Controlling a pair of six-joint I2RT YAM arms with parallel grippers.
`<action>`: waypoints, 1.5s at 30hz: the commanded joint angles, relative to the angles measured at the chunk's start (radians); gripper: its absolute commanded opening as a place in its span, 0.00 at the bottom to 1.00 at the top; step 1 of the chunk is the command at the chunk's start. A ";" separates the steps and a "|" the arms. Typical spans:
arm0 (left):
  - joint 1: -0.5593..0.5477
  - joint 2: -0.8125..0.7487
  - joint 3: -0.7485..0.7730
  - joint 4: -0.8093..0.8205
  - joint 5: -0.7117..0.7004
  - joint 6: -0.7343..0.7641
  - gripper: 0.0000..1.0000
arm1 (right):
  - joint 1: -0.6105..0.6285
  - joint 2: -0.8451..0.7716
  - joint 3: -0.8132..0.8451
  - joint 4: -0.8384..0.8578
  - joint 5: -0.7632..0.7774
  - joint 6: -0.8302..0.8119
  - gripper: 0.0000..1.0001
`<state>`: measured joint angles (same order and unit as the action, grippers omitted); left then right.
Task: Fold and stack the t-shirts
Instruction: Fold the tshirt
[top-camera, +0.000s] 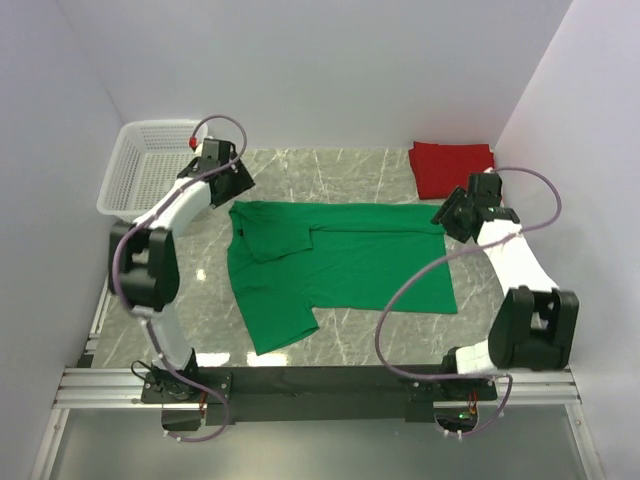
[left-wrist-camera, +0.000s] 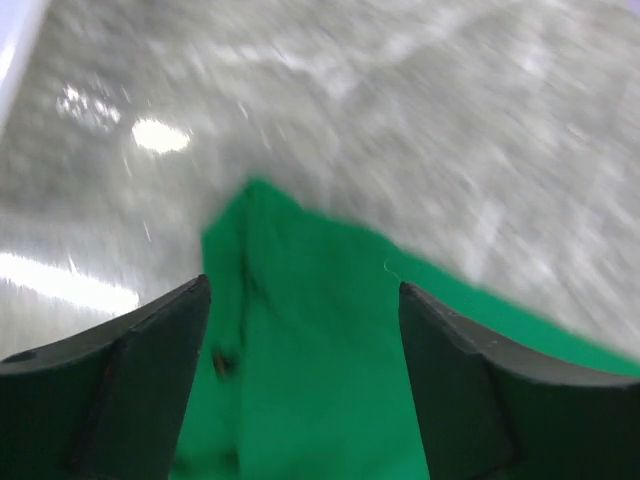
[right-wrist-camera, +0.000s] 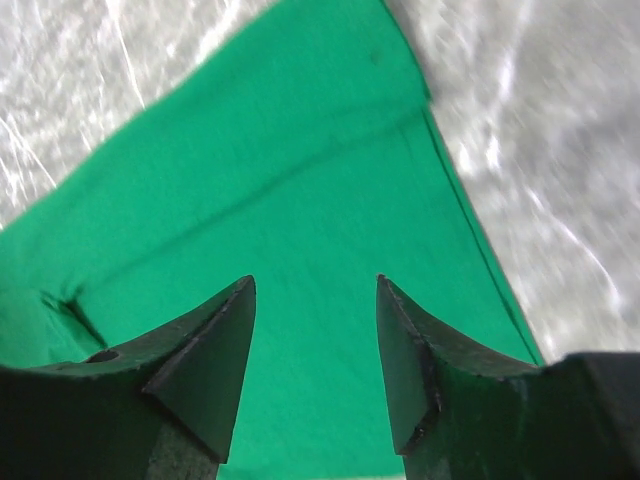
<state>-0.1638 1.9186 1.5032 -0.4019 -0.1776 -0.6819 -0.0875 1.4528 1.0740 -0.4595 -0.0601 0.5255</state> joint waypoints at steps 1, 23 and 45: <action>-0.063 -0.199 -0.084 0.002 0.092 -0.019 0.83 | 0.009 -0.132 -0.045 -0.088 0.046 -0.035 0.59; -0.138 -0.731 -0.859 -0.074 0.003 -0.099 0.66 | 0.008 -0.508 -0.422 -0.226 0.160 -0.009 0.54; -0.148 -0.552 -0.867 -0.008 0.024 -0.070 0.33 | 0.008 -0.355 -0.395 -0.343 0.217 0.080 0.53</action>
<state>-0.3027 1.3457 0.6445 -0.4202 -0.1608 -0.7570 -0.0849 1.0710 0.6540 -0.7673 0.1196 0.5774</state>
